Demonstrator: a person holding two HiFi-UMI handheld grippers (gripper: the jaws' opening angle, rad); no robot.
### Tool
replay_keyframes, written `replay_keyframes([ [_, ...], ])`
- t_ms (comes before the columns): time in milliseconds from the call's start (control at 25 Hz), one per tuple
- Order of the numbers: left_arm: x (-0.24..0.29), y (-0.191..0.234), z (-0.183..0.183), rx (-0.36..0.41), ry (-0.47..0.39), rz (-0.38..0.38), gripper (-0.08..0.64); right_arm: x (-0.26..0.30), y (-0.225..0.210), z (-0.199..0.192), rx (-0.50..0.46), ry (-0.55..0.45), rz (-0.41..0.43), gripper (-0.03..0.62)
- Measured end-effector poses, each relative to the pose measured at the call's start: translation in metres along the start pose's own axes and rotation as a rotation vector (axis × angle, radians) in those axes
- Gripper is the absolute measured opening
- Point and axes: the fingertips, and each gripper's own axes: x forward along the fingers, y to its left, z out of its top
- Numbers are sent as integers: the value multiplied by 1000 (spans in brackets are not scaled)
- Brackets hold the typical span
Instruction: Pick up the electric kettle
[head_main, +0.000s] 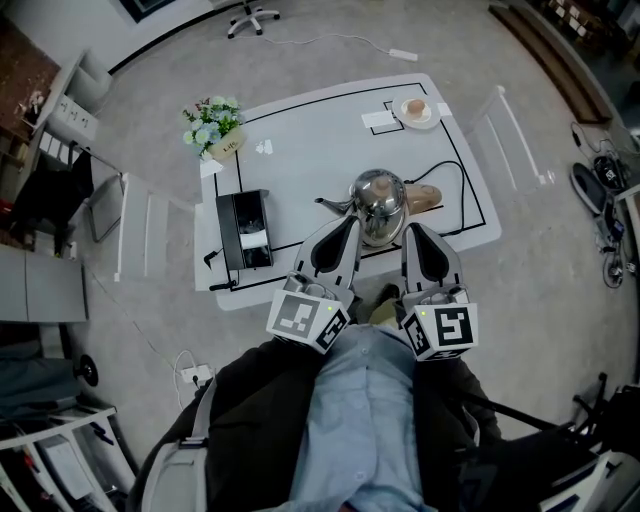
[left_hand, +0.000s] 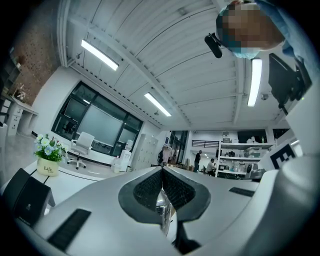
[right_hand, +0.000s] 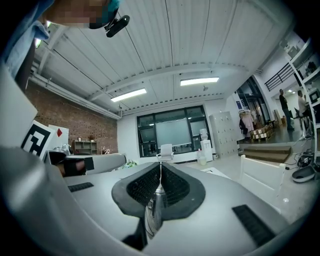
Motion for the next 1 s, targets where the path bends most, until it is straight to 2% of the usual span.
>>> replay_keyframes([
  [400,23,2,4,0,-13,31,8,17,-18,8,-12,6,22,18],
  [800,19,12,-38,-62,76,92,8,20,-31,-33,32,105,43,18],
  [1000,13,23,-60,-78,116,137,8,20,-43,-55,31,154,24,18],
])
